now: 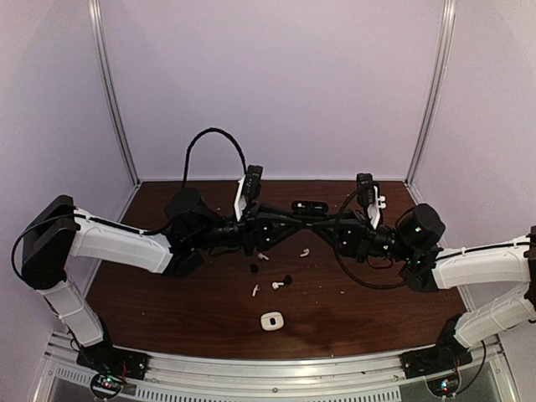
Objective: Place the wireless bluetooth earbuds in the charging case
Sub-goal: Pass from the left arm to the right, then pick up the left earbud from the center of the board.
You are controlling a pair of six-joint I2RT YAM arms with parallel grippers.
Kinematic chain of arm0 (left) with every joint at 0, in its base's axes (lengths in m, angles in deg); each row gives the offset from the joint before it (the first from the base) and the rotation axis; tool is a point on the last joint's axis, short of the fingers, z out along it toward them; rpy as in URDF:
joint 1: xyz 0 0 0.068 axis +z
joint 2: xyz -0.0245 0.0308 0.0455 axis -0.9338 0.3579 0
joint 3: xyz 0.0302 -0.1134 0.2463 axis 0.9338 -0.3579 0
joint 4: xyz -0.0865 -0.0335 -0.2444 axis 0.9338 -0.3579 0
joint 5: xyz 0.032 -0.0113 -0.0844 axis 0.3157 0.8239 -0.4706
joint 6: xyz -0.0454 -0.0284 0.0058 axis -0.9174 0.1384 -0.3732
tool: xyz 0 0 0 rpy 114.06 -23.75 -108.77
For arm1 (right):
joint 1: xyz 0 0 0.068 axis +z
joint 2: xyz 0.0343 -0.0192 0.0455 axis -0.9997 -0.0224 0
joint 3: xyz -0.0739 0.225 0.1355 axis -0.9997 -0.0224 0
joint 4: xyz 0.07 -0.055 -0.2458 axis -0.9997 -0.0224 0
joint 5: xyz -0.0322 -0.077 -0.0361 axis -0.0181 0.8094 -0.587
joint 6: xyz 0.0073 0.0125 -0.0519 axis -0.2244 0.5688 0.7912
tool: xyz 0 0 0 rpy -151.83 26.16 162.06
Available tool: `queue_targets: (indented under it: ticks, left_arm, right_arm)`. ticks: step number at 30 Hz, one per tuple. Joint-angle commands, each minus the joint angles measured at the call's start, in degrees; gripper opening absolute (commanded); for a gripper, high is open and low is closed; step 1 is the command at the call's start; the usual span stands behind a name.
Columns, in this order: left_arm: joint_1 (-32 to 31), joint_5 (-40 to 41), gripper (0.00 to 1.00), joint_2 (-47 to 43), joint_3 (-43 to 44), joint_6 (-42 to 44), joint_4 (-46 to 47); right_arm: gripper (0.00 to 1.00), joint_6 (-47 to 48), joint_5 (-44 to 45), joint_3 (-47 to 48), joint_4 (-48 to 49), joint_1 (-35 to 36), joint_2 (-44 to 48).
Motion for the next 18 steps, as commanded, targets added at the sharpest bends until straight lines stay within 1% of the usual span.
queue_targets:
  ticks: [1, 3, 4, 6, 9, 11, 13, 15, 18]
  left_arm:
    - [-0.9, -0.9, 0.11, 0.4, 1.8, 0.1, 3.3]
    - [-0.8, -0.8, 0.14, 0.4, 1.7, 0.5, 3.2]
    - [-0.8, -0.6, 0.18, 0.2, 1.6, 0.7, 2.9]
    - [-0.8, -0.2, 0.30, -0.2, 1.2, 1.6, 1.9]
    - [-0.7, 1.2, 0.51, -2.0, 0.8, 4.5, -3.5]
    - [-0.2, 2.1, 0.59, -3.8, 0.0, 5.8, -6.8]
    - [0.8, 3.0, 0.64, -5.8, -1.6, 5.6, -8.3]
    - [2.2, 3.4, 0.67, -8.0, -3.7, 5.8, -9.8]
    - [3.9, 6.4, 0.69, -11.7, -6.0, 8.6, -17.3]
  right_arm:
    - [0.25, -0.5, 0.2, 0.7, 0.0, 0.0, -0.2]
    - [0.20, -0.4, 0.2, 0.6, 0.0, 0.0, -0.1]
    - [0.17, -0.4, 0.2, 0.6, -0.1, 0.0, 0.1]
    - [0.11, 0.0, 0.2, 0.3, -0.5, 0.0, 0.5]
    - [0.07, 1.2, 0.8, 0.1, -2.6, -0.2, 1.9]
    - [0.05, 1.9, 1.1, -0.4, -4.0, -0.7, 3.2]
    - [0.04, 2.2, 1.3, -1.2, -5.0, -1.6, 4.4]
    - [0.03, 2.6, 1.0, -1.8, -6.3, -2.5, 5.7]
    - [0.02, 4.1, 0.9, -2.6, -9.5, -4.0, 7.6]
